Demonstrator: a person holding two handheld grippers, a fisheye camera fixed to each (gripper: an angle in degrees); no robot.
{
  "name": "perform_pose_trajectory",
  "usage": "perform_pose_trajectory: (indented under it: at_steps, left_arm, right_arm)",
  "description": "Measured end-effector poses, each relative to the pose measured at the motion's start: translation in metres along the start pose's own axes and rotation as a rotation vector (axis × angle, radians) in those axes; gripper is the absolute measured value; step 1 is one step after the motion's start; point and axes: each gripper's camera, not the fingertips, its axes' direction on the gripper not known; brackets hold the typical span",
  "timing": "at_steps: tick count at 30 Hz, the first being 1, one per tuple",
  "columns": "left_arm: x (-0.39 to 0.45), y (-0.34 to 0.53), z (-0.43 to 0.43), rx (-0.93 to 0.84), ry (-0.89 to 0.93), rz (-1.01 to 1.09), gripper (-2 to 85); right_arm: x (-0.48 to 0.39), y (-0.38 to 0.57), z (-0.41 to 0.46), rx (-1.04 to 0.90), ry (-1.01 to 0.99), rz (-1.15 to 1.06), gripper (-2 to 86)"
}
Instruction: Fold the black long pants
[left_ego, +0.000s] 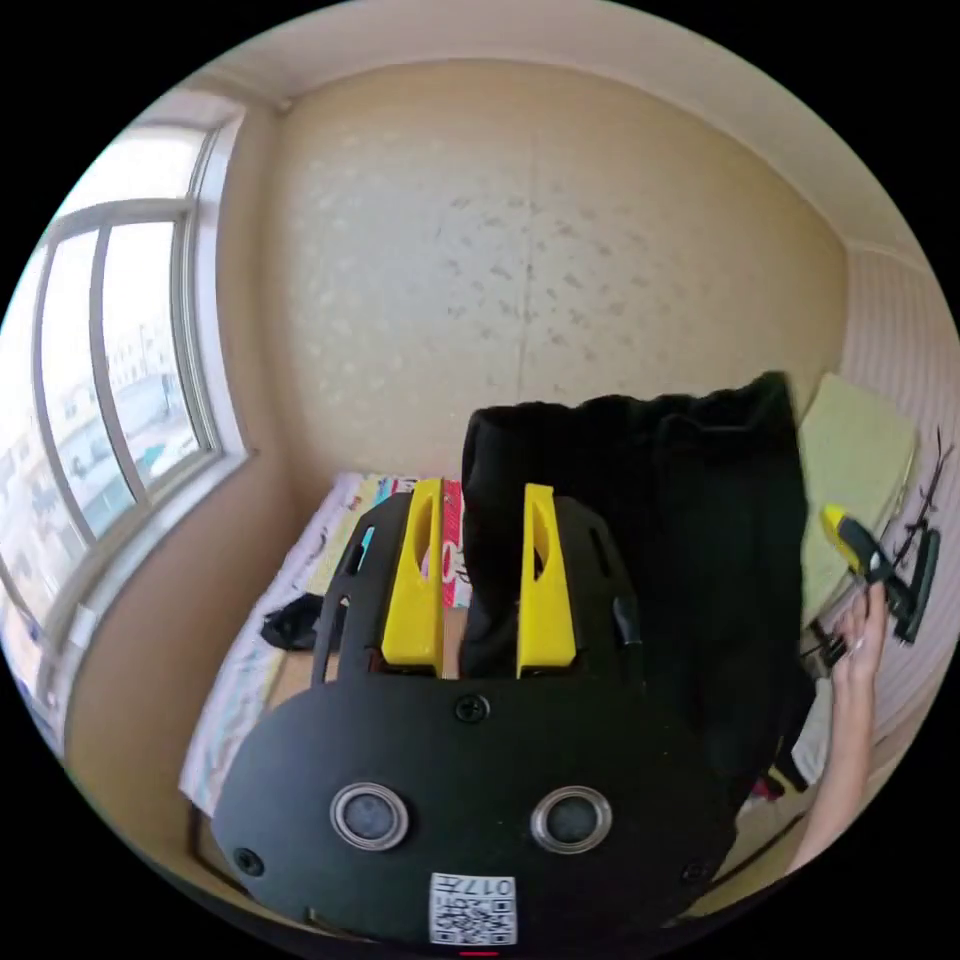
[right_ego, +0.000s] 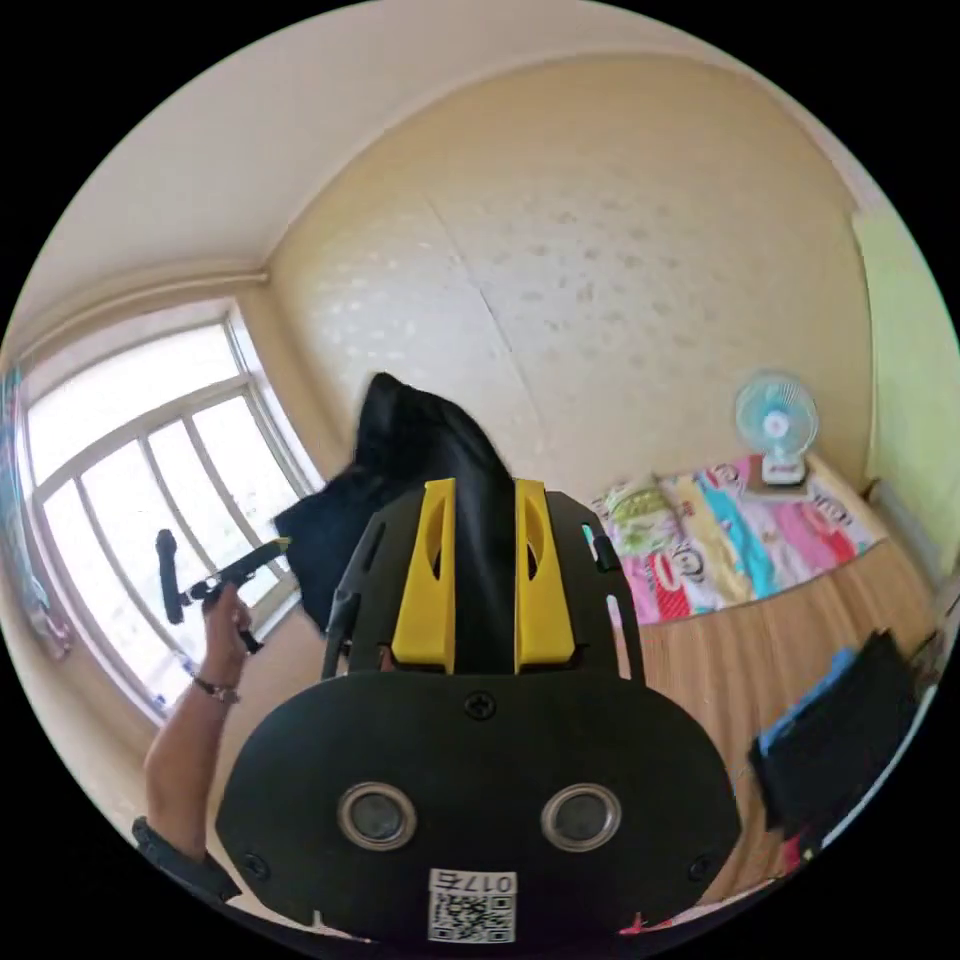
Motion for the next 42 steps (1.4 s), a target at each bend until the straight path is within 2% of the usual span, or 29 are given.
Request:
perform_pose_trajectory:
  at_steps: [2,4,6,9,12,15,19,21,27,30,31,34,37,40,42]
  left_arm:
    - [-0.014,0.058,0.063,-0.040,0.148,0.040,9.9]
    - [-0.023,0.141,0.123,-0.166,0.210,0.080,10.2]
    - [-0.035,0.281,0.182,-0.362,0.280,0.101,10.3]
    - [-0.041,0.439,0.203,-0.577,0.321,0.078,10.8]
    - [-0.026,0.530,0.173,-0.641,0.269,0.146,11.7]
    - [-0.015,0.563,0.128,-0.574,0.233,0.141,12.7]
    - [0.000,0.578,0.100,-0.559,0.114,0.200,7.6]
    - [-0.001,0.580,0.081,-0.596,0.124,0.169,1.6]
    - [-0.022,0.598,0.016,-0.629,0.191,0.146,-0.1]
    - [-0.032,0.603,-0.018,-0.660,0.215,0.165,-0.3]
    - [-0.037,0.602,-0.025,-0.664,0.225,0.153,-0.2]
    - [-0.069,0.592,-0.056,-0.672,0.312,-0.001,-0.1]
    - [-0.098,0.574,-0.082,-0.619,0.339,-0.111,0.7]
    - [-0.115,0.545,-0.090,-0.590,0.395,-0.141,3.9]
    - [-0.122,0.517,-0.096,-0.564,0.453,-0.161,5.6]
  right_arm:
    - [0.047,0.050,0.047,-0.084,-0.067,-0.049,6.4]
    - [0.099,0.122,0.090,-0.245,-0.022,-0.079,6.0]
    - [0.177,0.242,0.128,-0.487,0.085,-0.062,6.4]
    - [0.255,0.377,0.125,-0.705,0.197,-0.019,6.7]
    - [0.297,0.447,0.083,-0.718,0.288,0.050,6.7]
    - [0.309,0.465,0.051,-0.653,0.174,0.111,5.2]
    - [0.305,0.476,0.043,-0.715,0.226,0.097,1.7]
    - [0.297,0.484,0.025,-0.747,0.241,0.123,0.9]
    - [0.252,0.534,-0.055,-0.720,0.342,0.022,0.6]
    - [0.262,0.550,-0.090,-0.853,0.283,0.108,1.2]
    - [0.262,0.550,-0.102,-0.832,0.274,0.102,1.4]
    - [0.272,0.527,-0.165,-0.580,0.299,0.080,3.3]
    - [0.308,0.494,-0.187,-0.442,0.328,0.132,9.9]
    - [0.357,0.477,-0.162,-0.526,0.337,0.182,12.4]
    - [0.389,0.486,-0.134,-0.685,0.334,0.236,10.2]
